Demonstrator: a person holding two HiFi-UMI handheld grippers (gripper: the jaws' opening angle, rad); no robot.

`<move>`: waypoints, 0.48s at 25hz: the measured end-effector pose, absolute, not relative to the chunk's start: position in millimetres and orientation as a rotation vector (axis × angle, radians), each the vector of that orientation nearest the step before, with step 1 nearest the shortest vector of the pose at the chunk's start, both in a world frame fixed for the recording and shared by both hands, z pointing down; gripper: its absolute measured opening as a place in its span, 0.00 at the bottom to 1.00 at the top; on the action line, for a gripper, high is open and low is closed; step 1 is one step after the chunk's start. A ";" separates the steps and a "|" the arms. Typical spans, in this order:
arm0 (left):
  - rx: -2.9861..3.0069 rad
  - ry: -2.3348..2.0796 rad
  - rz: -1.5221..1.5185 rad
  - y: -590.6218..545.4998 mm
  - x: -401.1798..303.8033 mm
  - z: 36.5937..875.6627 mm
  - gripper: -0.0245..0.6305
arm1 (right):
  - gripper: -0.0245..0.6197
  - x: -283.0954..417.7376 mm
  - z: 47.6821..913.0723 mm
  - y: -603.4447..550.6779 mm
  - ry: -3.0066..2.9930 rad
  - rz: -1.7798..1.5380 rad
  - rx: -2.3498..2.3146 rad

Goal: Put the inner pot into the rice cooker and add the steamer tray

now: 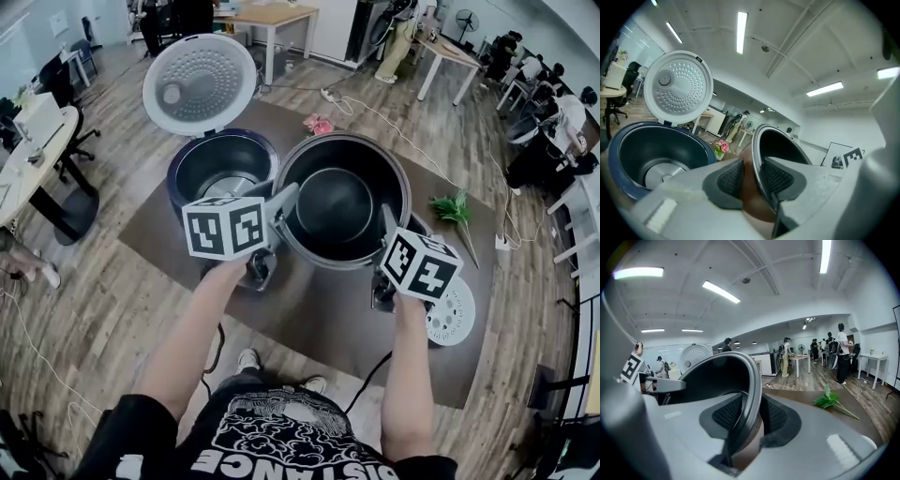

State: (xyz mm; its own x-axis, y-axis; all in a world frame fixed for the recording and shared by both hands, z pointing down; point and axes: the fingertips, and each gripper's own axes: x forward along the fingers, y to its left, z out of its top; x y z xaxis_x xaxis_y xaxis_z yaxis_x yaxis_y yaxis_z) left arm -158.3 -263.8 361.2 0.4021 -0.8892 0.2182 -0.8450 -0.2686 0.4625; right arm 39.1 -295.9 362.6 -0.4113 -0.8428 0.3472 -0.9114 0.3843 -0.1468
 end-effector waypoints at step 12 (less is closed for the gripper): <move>2.162 -1.598 -0.198 -258.7 -209.5 314.0 0.26 | 0.21 -16.5 306.5 -310.3 -2.544 0.312 1.471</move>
State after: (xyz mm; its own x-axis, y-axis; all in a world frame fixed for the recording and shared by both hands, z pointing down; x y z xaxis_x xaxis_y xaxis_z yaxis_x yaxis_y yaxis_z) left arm -209.5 -258.7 314.0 0.3214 -0.9360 0.1437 -0.8725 -0.2337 0.4290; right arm -16.5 -310.3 306.5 -0.4913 -0.8299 0.2641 -0.8692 0.4866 -0.0879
